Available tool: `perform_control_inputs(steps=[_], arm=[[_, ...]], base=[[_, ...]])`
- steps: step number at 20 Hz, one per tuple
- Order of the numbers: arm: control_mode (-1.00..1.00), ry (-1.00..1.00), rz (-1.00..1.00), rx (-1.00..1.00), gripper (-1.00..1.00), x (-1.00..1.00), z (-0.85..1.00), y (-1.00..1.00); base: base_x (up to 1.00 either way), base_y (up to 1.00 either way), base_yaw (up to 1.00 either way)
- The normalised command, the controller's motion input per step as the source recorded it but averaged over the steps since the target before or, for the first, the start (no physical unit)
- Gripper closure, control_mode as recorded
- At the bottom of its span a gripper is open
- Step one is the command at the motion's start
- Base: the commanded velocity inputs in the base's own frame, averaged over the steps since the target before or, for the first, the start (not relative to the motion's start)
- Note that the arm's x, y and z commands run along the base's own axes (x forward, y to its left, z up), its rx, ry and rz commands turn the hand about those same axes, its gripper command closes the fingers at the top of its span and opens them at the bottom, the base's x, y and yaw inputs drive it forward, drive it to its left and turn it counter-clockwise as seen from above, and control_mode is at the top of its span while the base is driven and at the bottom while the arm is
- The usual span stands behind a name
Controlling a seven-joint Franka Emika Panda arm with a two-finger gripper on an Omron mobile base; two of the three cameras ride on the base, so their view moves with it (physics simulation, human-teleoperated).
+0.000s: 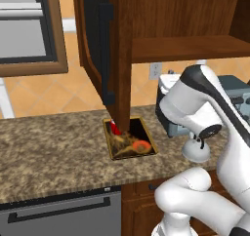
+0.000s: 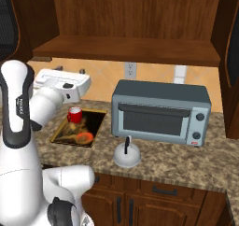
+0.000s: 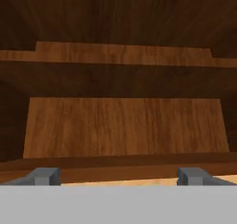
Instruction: Pick the kettle from the counter and place it on the tray. Then pick the mug from the cabinet and place it on the tray. Then close the cabinet doors.
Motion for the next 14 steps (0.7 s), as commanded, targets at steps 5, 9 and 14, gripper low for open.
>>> perform_control_inputs(steps=[5,9,14], arm=[[-1.0,-0.13,-0.03,-0.29,-1.0,-0.5,0.85,-0.02],[-1.0,-0.14,-0.05,-0.28,-1.0,-0.32,0.93,-0.02],[-1.0,0.24,-0.1,0.1,-1.0,-0.21,0.27,0.0]], base=[[0.0,0.0,0.0],[0.0,0.0,0.0],[0.0,0.0,0.0]])
